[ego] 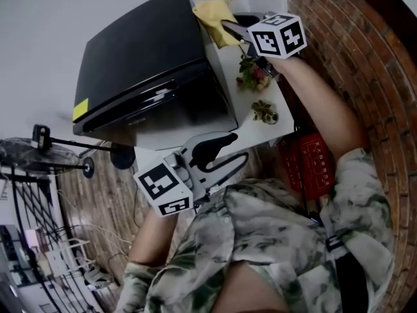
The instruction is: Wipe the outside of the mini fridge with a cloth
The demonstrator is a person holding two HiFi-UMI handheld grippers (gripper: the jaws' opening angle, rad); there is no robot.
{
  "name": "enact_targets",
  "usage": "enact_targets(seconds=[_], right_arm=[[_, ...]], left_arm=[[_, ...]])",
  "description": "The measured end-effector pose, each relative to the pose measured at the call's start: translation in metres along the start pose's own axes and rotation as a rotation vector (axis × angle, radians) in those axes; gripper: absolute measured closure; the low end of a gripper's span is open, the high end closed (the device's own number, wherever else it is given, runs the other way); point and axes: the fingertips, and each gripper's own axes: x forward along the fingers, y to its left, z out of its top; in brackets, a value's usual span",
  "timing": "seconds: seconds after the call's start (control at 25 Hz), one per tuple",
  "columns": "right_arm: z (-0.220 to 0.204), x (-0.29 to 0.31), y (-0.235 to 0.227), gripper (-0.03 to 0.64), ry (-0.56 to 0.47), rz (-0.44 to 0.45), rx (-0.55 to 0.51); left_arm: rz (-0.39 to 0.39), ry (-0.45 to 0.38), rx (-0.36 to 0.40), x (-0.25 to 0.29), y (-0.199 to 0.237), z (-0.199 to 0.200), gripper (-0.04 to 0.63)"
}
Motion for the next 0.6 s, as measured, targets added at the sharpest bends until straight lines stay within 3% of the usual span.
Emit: enact_targets(seconds=[0.6], right_arm=[[-0.124,0.037,0.011,0.531,0.178,0.021,0.015]], left_arm=[[0.061,0.012,-0.042,-0.008,0.006,-0.015,0.431]])
